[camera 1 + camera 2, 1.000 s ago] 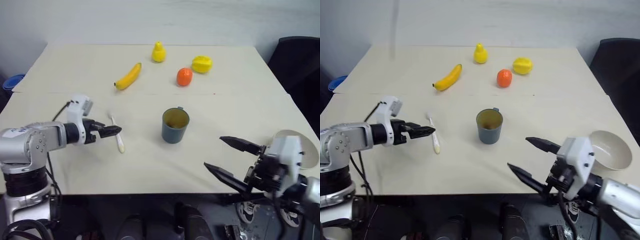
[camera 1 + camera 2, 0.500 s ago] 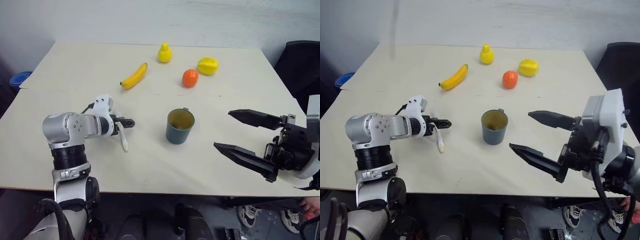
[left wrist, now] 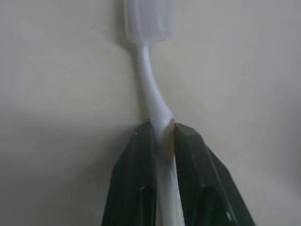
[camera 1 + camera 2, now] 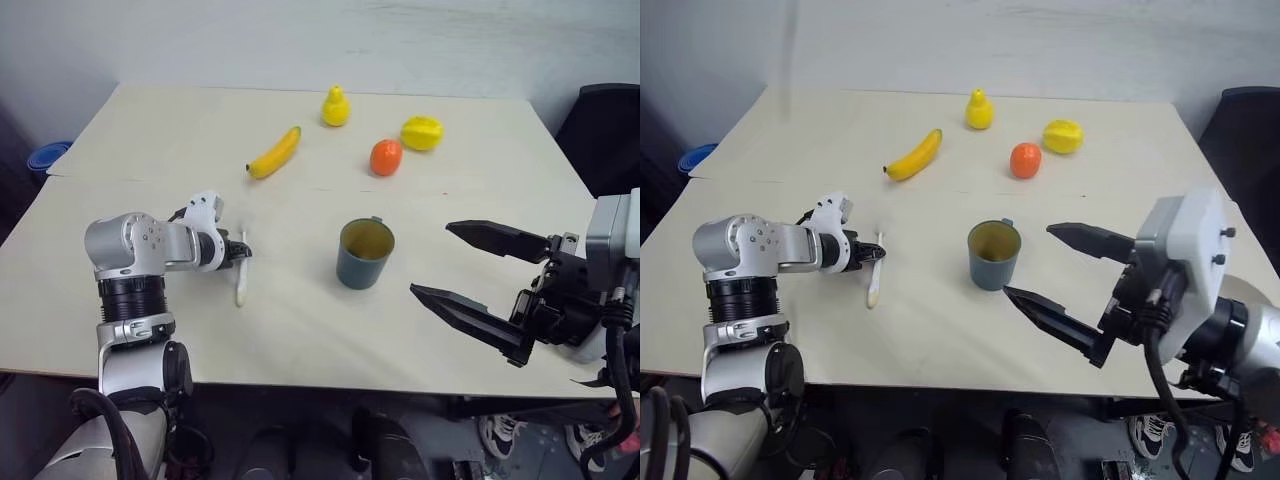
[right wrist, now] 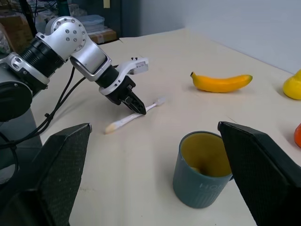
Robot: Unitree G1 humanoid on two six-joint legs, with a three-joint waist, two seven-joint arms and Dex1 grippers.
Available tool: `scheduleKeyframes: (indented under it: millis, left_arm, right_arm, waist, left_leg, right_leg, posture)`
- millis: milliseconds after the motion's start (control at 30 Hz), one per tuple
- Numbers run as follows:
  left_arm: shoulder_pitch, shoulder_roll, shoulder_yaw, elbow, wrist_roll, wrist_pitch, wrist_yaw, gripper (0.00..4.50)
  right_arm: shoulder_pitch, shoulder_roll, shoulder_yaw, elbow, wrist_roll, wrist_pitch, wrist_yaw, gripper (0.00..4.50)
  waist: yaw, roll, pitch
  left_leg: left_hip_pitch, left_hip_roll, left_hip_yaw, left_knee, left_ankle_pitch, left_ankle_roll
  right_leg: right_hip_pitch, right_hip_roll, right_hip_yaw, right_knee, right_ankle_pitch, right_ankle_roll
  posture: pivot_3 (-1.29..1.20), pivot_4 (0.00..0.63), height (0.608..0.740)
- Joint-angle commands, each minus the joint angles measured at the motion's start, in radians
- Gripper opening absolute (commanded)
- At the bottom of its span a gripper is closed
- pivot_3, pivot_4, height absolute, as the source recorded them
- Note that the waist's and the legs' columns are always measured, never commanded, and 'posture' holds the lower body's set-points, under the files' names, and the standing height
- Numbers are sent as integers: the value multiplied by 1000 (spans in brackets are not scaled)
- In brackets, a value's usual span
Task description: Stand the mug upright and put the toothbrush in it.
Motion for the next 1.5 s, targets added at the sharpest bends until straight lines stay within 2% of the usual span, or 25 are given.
scheduleKeyframes:
  millis: [33, 233, 267, 333, 367, 400, 500, 667, 867, 1000, 1133, 1233, 1300, 1333, 1400, 1500]
  left_arm:
    - [10, -6, 4, 70, 45, 31, 38, 193]
    - [-11, -7, 30, 100, 80, 31, 51, 172]
    - [-46, -25, 92, 129, 78, -30, 65, 172]
    - [-134, -59, 160, 190, 35, -282, 20, 172]
    - [-181, -82, 189, 208, -19, -381, -57, 172]
    - [-222, -106, 213, 209, -83, -446, -142, 172]
    - [-300, -155, 256, 240, -203, -493, -291, 172]
    - [-338, -206, 111, 248, -220, -614, -510, 172]
    - [-257, -192, -199, 108, -136, -769, -789, 172]
    - [-203, -189, -287, 56, -92, -877, -851, 172]
    - [-137, -177, -388, 32, 5, -1056, -911, 172]
    - [-97, -182, -413, 41, 38, -1133, -919, 172]
    - [-84, -196, -397, 49, 33, -1159, -900, 883]
    - [-75, -195, -395, 45, 34, -1179, -907, 1042]
    - [-56, -192, -388, 27, 16, -1185, -926, 1691]
    - [-31, -152, -359, -34, -43, -1097, -951, 2565]
  right_arm:
    - [13, -10, -18, -18, 6, -10, 1, 4500]
    - [106, 22, -100, -8, 23, 5, 61, 4500]
    - [122, 27, -117, -11, 3, 7, 56, 4500]
    - [158, 50, -168, -13, -23, 4, 45, 4500]
    - [181, 63, -194, -18, -26, 3, 43, 4500]
    - [203, 77, -215, -23, -25, 3, 42, 4500]
    - [256, 107, -244, -34, -38, -4, 41, 4500]
    - [302, 125, -233, -62, -91, -16, 25, 4500]
    - [341, 152, -250, -77, -116, -35, -16, 4500]
    - [367, 169, -263, -91, -121, -49, -37, 4500]
    - [385, 177, -260, -101, -134, -64, -53, 4500]
    - [390, 176, -253, -99, -140, -76, -58, 4500]
    - [388, 175, -248, -95, -141, -81, -59, 4500]
    - [386, 173, -247, -91, -144, -82, -57, 4500]
    - [382, 168, -243, -83, -148, -85, -53, 4500]
    - [376, 163, -233, -66, -166, -84, -34, 4500]
  waist:
    - [0, 0, 0]
    - [-2, 0, 0]
    - [-2, 0, 0]
    - [4, 0, 0]
    - [4, -2, 1]
    - [7, -4, 2]
    - [10, -7, 4]
    - [-1, -3, 2]
    - [-1, -4, 2]
    - [-1, -4, 2]
    - [0, -4, 2]
    - [-1, -4, 2]
    - [0, -4, 2]
    - [0, -4, 2]
    - [0, -4, 2]
    - [0, -4, 2]
  left_leg:
    - [0, 0, 0, 0, 0, 0]
    - [-2, 1, 1, 0, -3, 5]
    - [-2, 1, 1, 0, -3, 5]
    - [-2, 1, 0, 0, -3, 5]
    - [-2, 1, -2, 1, -2, 5]
    - [-6, 1, -2, 2, -2, 4]
    - [-18, 1, -1, 3, 2, -2]
    - [-18, -2, 6, -2, -2, 2]
    - [-19, -2, 11, 0, -4, 5]
    - [-17, -1, 11, 1, -4, 7]
    - [-15, -1, 5, 1, -5, 8]
    - [-15, -1, 5, 1, -6, 9]
    - [-15, -1, 5, 1, -6, 10]
    - [-16, -1, 4, 1, -6, 11]
    - [-16, -1, 4, 1, -7, 12]
    - [-16, -1, 4, 1, -7, 13]
  right_leg:
    - [0, 0, 0, 0, 0, 0]
    - [1, 0, 0, 1, 0, 0]
    - [1, 0, 0, 1, 0, 0]
    - [1, 0, -1, 1, 0, 0]
    - [0, 0, -3, 0, 0, 0]
    - [-4, 0, -3, 0, 0, 0]
    - [-8, 1, -11, -2, 3, 0]
    - [-9, 2, -15, -9, 3, -1]
    - [-8, 3, -15, -17, 6, 5]
    - [-6, 3, -13, -17, 6, 5]
    - [-6, 3, -11, -17, 6, 5]
    - [-5, 3, -10, -17, 7, 5]
    - [-5, 3, -10, -17, 7, 6]
    - [-5, 3, -10, -17, 7, 6]
    - [-5, 3, -10, -18, 7, 7]
    - [-5, 2, -10, -18, 7, 7]
  posture:
    - [0, 150, 740]
    - [0, 150, 740]
    - [0, 150, 740]
    - [0, 150, 740]
    - [0, 150, 740]
    - [0, 150, 740]
    - [0, 150, 740]
    - [0, 150, 740]
    - [0, 150, 740]
    - [0, 150, 740]
    - [0, 150, 740]
    - [0, 150, 740]
    - [0, 150, 740]
    - [0, 150, 740]
    - [0, 150, 740]
    - [0, 150, 740]
